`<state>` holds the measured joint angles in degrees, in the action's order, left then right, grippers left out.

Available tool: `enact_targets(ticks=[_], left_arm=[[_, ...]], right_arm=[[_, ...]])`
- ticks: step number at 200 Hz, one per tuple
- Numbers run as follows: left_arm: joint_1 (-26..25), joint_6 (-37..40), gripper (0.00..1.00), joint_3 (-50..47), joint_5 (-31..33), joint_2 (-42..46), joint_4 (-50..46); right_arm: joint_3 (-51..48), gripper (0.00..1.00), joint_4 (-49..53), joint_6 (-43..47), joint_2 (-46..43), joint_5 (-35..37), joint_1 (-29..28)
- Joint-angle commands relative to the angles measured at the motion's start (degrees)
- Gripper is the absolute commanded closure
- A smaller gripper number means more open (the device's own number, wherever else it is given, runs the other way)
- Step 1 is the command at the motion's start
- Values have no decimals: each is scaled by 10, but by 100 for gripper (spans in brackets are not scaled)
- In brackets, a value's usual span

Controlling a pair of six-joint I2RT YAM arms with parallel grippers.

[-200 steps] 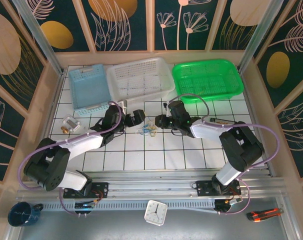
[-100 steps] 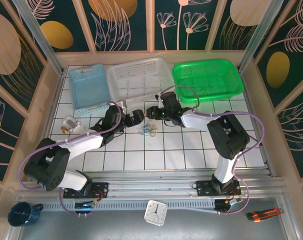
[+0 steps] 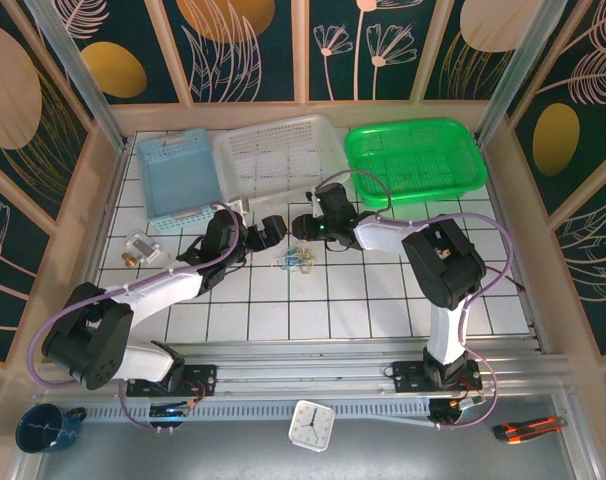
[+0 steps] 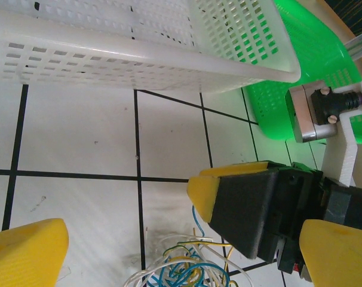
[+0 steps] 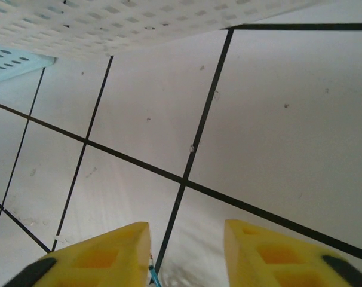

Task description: Untangle the cables

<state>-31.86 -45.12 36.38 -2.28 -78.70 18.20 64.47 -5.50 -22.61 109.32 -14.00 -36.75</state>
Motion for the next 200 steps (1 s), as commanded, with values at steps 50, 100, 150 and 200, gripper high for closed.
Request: enact_targets(ticks=[50, 100, 150, 200], left_arm=[[1, -3, 1, -8, 4, 9, 7], [2, 1, 1, -17, 5, 14, 10], [1, 37, 1, -31, -8, 15, 37], [1, 113, 1, -38, -56, 6, 88]], right_arm=[[12, 100, 7, 10, -6, -9, -2], [-5, 100, 7, 9, -79, -3, 7], [-14, 100, 13, 2, -160, -1, 13], [-27, 100, 1, -19, -211, -14, 12]])
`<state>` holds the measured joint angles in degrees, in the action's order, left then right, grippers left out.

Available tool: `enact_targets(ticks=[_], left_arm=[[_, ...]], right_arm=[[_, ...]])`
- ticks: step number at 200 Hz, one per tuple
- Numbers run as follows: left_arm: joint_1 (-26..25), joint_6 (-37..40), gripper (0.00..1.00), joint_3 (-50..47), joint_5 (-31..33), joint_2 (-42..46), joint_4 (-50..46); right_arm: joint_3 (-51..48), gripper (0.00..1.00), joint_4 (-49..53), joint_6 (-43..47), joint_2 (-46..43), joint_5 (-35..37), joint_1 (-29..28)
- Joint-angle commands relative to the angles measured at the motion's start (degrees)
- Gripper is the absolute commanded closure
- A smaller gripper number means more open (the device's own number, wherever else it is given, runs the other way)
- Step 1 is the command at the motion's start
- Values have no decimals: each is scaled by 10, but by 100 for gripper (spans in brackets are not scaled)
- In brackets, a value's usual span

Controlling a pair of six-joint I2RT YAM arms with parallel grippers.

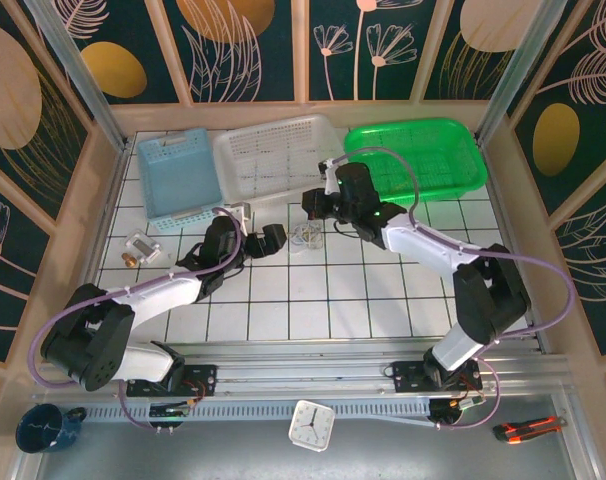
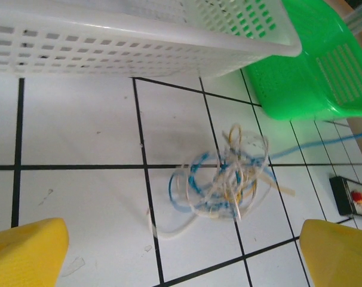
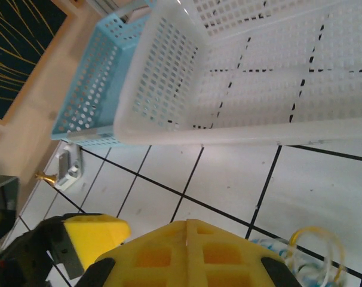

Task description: Untangle the cables

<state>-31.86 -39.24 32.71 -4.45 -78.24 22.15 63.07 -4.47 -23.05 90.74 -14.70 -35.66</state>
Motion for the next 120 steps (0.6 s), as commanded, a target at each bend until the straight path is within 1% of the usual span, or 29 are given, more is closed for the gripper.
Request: enact_targets(ticks=[1, 32, 83, 120], left_arm=[[1, 55, 1, -1, -35, 0, 49], [1, 87, 1, 10, -71, -27, 82], [0, 115, 1, 31, -120, -88, 130], [-11, 137, 1, 48, -133, -121, 142]], right_arm=[[-13, 100, -10, -15, -26, -7, 1], [-21, 100, -14, -21, -41, -10, 1], [-38, 100, -23, -34, -54, -18, -2], [-44, 100, -27, -38, -55, -21, -10]])
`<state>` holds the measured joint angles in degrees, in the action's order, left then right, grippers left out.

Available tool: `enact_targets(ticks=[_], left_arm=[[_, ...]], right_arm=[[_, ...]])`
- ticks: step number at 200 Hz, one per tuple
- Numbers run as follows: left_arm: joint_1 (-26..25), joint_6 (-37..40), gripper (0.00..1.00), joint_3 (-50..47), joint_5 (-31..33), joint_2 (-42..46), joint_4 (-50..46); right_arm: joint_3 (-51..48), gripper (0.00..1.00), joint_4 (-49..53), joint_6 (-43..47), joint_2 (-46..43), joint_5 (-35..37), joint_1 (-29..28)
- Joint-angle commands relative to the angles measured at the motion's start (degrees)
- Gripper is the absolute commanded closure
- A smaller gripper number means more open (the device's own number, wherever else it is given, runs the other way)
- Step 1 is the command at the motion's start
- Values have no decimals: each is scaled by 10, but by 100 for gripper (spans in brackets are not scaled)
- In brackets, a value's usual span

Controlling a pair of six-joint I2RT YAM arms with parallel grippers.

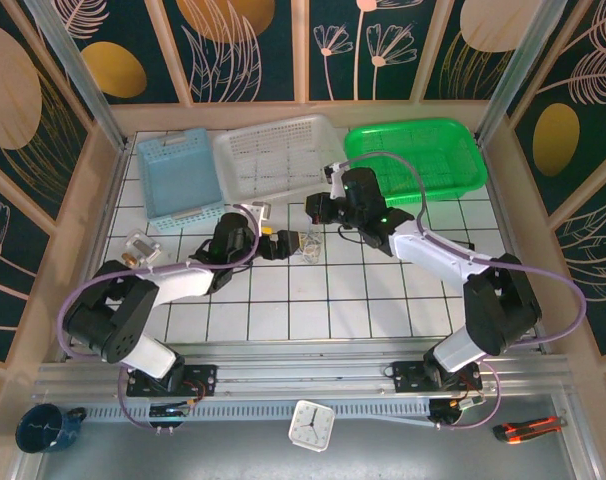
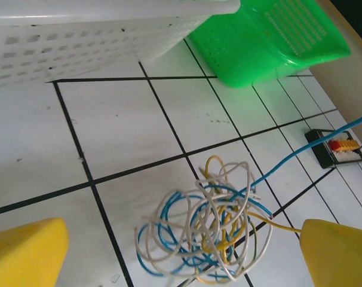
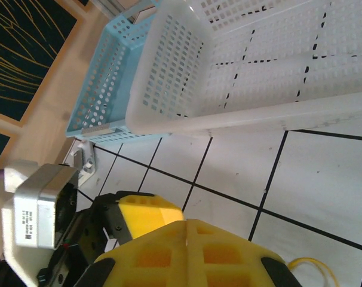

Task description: Untangle the cables

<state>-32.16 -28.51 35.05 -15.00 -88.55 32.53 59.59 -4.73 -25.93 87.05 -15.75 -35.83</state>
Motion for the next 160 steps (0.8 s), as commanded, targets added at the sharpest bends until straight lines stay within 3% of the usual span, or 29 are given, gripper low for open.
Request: enact_targets(ticks=[1, 76, 92, 138, 160], left_arm=[[-8, 30, 1, 26, -27, -19, 38], [-32, 42, 1, 86, -28, -92, 44], [-33, 40, 5, 97, -23, -114, 46], [-33, 37, 40, 84, -34, -142, 63], [-34, 32, 48, 65, -35, -149, 73]], right_arm=[[-10, 100, -24, -10, -18, -10, -9], [-4, 100, -30, -24, -25, -14, -18], [-5, 100, -33, -32, -33, -16, -20], [14, 100, -34, -43, -69, -20, -17], [31, 100, -38, -50, -82, -29, -7]])
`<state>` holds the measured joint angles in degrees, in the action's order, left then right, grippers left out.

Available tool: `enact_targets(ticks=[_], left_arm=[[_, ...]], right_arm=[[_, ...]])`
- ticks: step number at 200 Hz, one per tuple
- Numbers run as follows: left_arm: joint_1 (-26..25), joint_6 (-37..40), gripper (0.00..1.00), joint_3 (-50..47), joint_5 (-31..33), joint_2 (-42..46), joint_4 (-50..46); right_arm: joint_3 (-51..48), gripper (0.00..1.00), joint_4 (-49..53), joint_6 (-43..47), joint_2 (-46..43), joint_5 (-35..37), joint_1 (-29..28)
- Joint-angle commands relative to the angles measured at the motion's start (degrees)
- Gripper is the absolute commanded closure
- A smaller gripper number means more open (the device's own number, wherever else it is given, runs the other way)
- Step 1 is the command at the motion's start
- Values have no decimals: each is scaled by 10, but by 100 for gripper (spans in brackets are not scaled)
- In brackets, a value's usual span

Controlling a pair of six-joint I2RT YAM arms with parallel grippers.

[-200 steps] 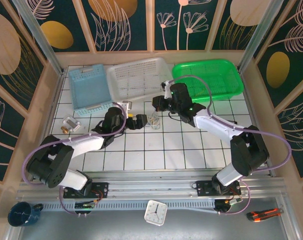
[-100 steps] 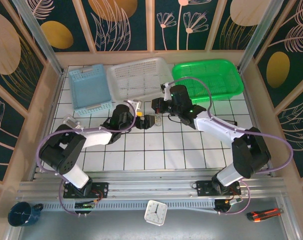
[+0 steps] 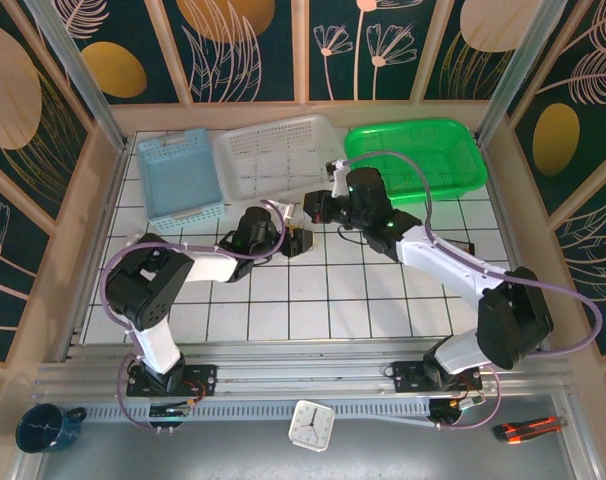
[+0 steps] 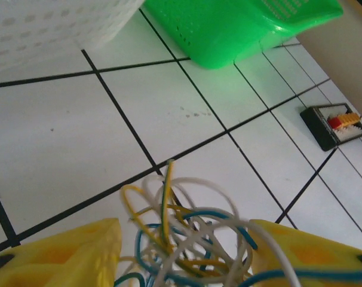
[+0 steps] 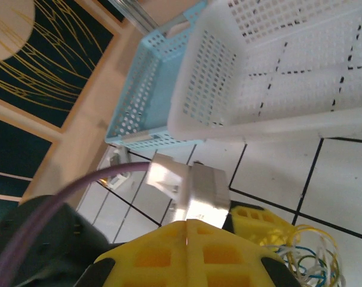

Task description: Untangle the cables

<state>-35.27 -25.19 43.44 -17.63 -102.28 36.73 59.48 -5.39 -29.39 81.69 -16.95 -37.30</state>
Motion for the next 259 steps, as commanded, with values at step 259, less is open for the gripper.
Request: enact_targets(ticks=[259], left_arm=[[-3, -24, 56, -93, -20, -26, 72]], right_arm=[[219, 100, -236, -230, -98, -143, 236]])
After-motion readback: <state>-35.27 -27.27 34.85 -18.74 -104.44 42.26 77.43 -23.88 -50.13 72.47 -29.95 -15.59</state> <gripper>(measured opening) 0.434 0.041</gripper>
